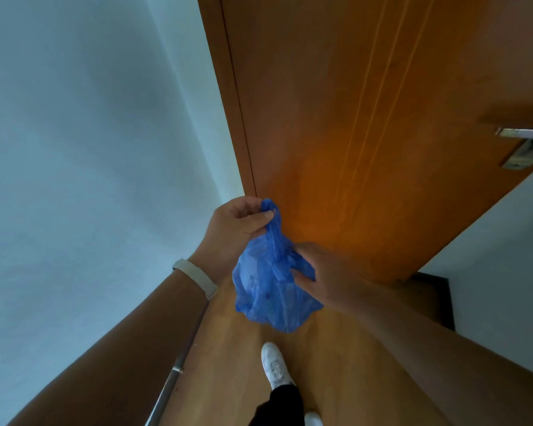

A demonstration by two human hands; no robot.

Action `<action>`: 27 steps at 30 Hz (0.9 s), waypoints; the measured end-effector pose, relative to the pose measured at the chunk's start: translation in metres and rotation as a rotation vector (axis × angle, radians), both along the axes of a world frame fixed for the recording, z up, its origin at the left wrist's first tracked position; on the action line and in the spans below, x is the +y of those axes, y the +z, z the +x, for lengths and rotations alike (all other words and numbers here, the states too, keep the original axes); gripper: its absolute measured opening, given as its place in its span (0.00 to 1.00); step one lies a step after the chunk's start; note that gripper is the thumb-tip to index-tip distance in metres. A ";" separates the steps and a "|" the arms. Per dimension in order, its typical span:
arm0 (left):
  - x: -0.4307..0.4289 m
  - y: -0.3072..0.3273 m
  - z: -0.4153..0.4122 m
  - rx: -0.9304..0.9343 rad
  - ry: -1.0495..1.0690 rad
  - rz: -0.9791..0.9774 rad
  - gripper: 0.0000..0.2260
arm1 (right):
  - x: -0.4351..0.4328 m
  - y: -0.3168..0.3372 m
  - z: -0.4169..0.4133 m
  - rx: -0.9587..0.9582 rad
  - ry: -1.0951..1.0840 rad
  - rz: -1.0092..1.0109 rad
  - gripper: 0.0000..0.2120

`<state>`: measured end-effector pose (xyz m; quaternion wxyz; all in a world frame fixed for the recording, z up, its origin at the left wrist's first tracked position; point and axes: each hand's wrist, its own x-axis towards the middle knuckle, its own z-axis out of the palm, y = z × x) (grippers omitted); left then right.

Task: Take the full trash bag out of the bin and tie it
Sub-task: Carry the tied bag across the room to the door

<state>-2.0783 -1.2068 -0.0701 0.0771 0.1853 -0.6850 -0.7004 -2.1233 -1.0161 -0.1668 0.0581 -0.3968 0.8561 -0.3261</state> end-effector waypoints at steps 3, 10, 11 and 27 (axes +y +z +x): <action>-0.023 -0.032 -0.023 -0.037 0.013 0.012 0.05 | -0.023 -0.025 -0.030 -0.040 0.037 0.046 0.19; -0.080 -0.098 -0.082 -0.147 0.100 0.121 0.06 | -0.084 -0.081 -0.107 -0.064 0.105 0.178 0.18; -0.088 -0.105 -0.090 -0.151 0.107 0.142 0.06 | -0.093 -0.089 -0.117 -0.066 0.107 0.190 0.18; -0.158 -0.329 -0.215 -0.282 0.272 0.240 0.04 | -0.191 -0.328 -0.253 -0.131 0.162 0.207 0.11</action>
